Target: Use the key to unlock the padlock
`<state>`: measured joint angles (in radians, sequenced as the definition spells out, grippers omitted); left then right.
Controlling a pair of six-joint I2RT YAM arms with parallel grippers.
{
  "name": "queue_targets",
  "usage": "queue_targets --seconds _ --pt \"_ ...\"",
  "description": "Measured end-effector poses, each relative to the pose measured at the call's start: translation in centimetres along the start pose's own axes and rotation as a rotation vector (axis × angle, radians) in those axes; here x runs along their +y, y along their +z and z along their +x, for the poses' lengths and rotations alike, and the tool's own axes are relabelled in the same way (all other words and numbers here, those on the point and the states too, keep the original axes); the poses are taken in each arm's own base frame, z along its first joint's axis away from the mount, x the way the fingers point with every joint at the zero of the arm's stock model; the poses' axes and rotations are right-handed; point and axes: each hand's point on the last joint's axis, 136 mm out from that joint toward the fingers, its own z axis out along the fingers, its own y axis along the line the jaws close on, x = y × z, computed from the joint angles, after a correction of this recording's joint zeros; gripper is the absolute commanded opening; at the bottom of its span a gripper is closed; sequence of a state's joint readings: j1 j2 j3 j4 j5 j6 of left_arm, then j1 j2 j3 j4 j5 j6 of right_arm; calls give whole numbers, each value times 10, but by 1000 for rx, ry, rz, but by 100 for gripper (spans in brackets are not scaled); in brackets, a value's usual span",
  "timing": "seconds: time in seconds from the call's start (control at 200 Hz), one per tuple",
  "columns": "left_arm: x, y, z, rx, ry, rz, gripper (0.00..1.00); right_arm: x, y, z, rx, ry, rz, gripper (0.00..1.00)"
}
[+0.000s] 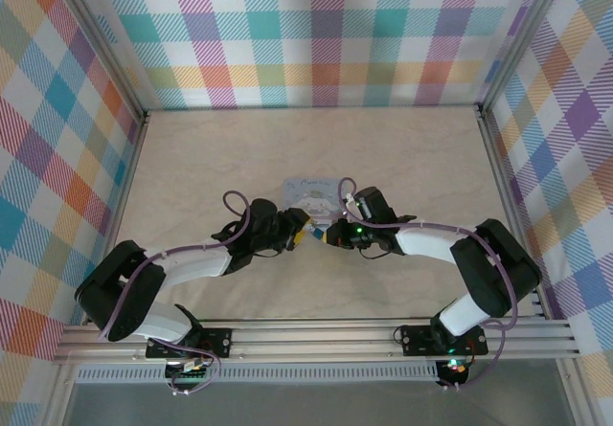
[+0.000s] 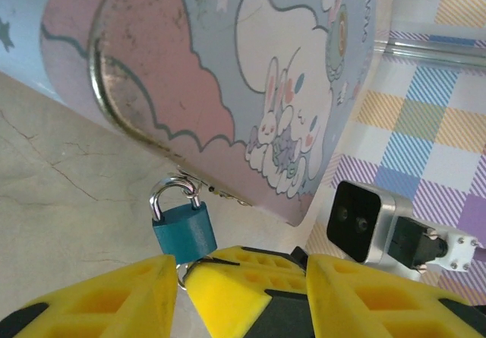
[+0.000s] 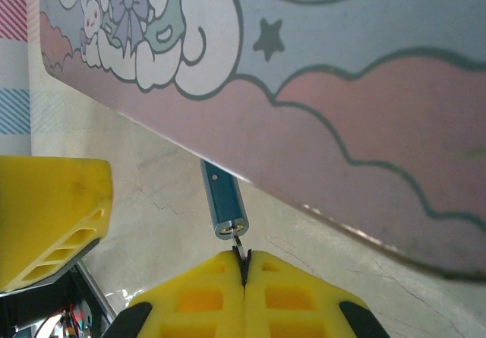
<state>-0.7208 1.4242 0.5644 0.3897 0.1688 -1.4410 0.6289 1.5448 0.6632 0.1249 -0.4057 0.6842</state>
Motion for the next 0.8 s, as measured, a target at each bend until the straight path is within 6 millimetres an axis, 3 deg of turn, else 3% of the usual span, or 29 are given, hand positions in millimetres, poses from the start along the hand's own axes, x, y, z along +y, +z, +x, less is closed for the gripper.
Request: queue_targets --seconds 0.455,0.8 --pt "16 12 11 16 -43 -38 50 6 1 2 8 95 -6 0" --pt "29 25 16 24 -61 -60 45 11 2 0 1 151 -22 0"
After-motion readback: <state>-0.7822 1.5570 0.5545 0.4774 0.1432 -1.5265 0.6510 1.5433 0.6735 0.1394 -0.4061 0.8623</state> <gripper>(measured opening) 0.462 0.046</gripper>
